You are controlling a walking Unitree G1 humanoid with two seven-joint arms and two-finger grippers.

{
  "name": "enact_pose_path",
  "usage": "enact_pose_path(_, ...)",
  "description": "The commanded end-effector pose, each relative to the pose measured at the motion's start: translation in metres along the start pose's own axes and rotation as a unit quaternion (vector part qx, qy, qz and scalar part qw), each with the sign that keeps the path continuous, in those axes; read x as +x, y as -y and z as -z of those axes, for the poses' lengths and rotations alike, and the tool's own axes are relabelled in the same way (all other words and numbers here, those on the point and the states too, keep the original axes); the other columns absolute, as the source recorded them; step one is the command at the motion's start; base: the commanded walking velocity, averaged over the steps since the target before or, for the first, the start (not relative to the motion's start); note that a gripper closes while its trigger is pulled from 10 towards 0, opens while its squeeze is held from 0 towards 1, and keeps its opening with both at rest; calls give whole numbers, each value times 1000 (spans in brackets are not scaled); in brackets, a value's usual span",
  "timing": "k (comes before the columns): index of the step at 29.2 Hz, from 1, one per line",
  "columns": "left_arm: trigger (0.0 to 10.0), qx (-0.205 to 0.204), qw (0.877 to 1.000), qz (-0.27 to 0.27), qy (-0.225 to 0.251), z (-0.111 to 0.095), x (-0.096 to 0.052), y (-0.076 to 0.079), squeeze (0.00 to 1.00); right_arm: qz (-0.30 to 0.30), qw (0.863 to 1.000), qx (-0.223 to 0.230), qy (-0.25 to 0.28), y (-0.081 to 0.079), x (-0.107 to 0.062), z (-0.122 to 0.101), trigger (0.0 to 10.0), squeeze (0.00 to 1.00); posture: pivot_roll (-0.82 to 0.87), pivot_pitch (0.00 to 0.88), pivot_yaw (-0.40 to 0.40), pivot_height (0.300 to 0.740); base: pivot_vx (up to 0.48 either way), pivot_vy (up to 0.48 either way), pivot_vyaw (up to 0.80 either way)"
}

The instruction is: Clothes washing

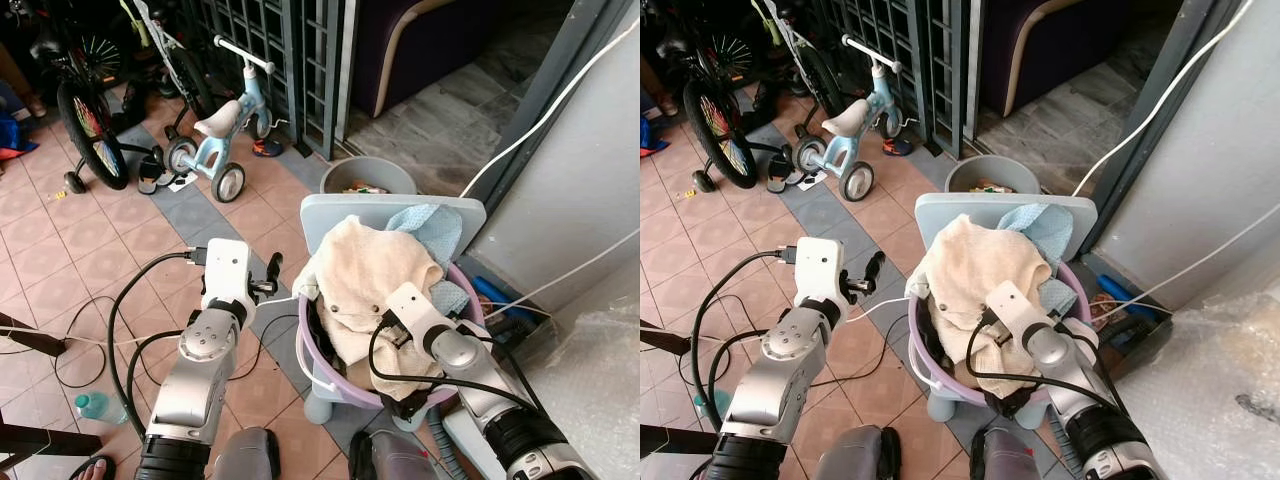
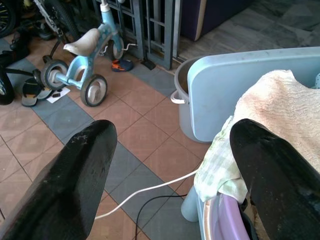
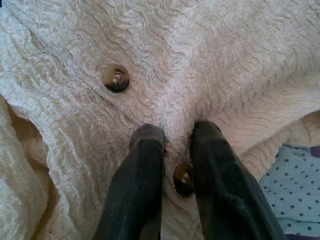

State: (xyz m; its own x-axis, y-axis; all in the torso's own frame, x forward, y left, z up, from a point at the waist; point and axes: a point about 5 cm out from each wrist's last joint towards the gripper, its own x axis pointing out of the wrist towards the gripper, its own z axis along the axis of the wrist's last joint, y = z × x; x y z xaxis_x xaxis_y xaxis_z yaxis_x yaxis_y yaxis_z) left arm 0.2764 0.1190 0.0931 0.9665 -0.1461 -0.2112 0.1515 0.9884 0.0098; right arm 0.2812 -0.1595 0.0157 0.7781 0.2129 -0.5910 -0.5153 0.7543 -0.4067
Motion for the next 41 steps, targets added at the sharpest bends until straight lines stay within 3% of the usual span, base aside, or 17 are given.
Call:
enact_pose_path(1, 10000, 3, 1000, -7, -9, 5, 0, -2, 0, -9, 1000, 5, -8, -3, 1, 4, 0, 0, 9, 118, 7, 740, 0, 0, 0)
enact_pose_path(5, 10000, 3, 1000, -8, -10, 5, 0, -2, 0, -8, 1000, 20, -3, -1, 2, 2, 0, 0, 7, 119, 10, 740, 0, 0, 0)
enact_pose_path(8, 10000, 1, 1000, -6, -10, 5, -1, -2, 0, 32, 997, 59, 25, 10, 2, -5, 0, 0, 4, 118, 9, 740, 0, 0, 0)
enact_pose_path(11, 10000, -6, 1000, -14, -5, 3, 1, -2, 0, 100, 972, 175, 118, 35, -5, -33, 0, 0, 0, 120, 3, 740, 0, 0, 0)
enact_pose_path(14, 10000, -7, 1000, -17, -3, 2, 2, -2, 0, 105, 964, 198, 142, 39, -8, -40, 0, 0, 0, 120, 3, 740, 0, 0, 0)
enact_pose_path(16, 10000, -9, 1000, -17, -1, 2, 3, -1, 0, 110, 943, 243, 200, 49, -18, -61, 0, 0, -9, 119, 5, 740, 0, 0, 0)
enact_pose_path(18, 10000, -9, 1000, -17, 0, 2, 3, -1, 0, 110, 936, 255, 218, 53, -21, -68, 0, 0, -13, 117, 7, 740, 0, 0, 0)
enact_pose_path(19, 10000, -9, 1000, -18, 3, 1, 3, -1, 0, 118, 921, 273, 252, 62, -29, -81, 0, 0, -14, 114, 8, 740, 0, 0, 0)
enact_pose_path(20, 10000, -9, 1000, -18, 3, 1, 3, -1, 0, 118, 921, 273, 252, 62, -29, -81, 0, 0, -14, 114, 8, 740, 0, 0, 0)
enact_pose_path(21, 10000, -17, 1000, -20, 10, -1, 4, -1, 0, 146, 884, 305, 322, 88, -49, -110, 0, 0, -13, 107, 16, 740, 0, 0, 0)
enact_pose_path(25, 10000, -14, 999, -10, 32, -7, 4, 3, 0, 208, 832, 295, 420, 136, -92, -148, 0, 0, -24, 96, 31, 740, 0, 0, 0)
enact_pose_path(29, 10000, -12, 999, -11, 32, -7, 5, 5, 0, 215, 828, 291, 429, 137, -99, -147, 0, 0, -27, 94, 31, 740, 0, 0, 0)
enact_pose_path(32, 10000, -12, 999, -7, 36, -8, 7, 7, 0, 196, 843, 283, 413, 121, -99, -133, 0, 0, -28, 93, 30, 740, 0, 0, 0)
enact_pose_path(34, 10000, -14, 999, -7, 37, -9, 7, 7, 0, 168, 859, 287, 390, 99, -96, -120, 0, 0, -28, 95, 31, 740, 0, 0, 0)
enact_pose_path(35, 10000, -14, 999, -7, 37, -8, 7, 7, 0, 162, 864, 285, 383, 94, -95, -117, 1529, 0, -28, 95, 31, 740, 0, 0, 0)
enact_pose_path(36, 10000, -14, 999, -7, 37, -8, 7, 6, 0, 158, 867, 283, 378, 90, -94, -116, 2196, 0, -27, 95, 31, 740, 0, 0, 0)
enact_pose_path(41, 10000, -12, 999, -8, 35, -7, 6, 4, 0, 105, 876, 284, 375, 67, -95, -121, 3882, 0, -25, 98, 35, 740, 0, 0, 0)
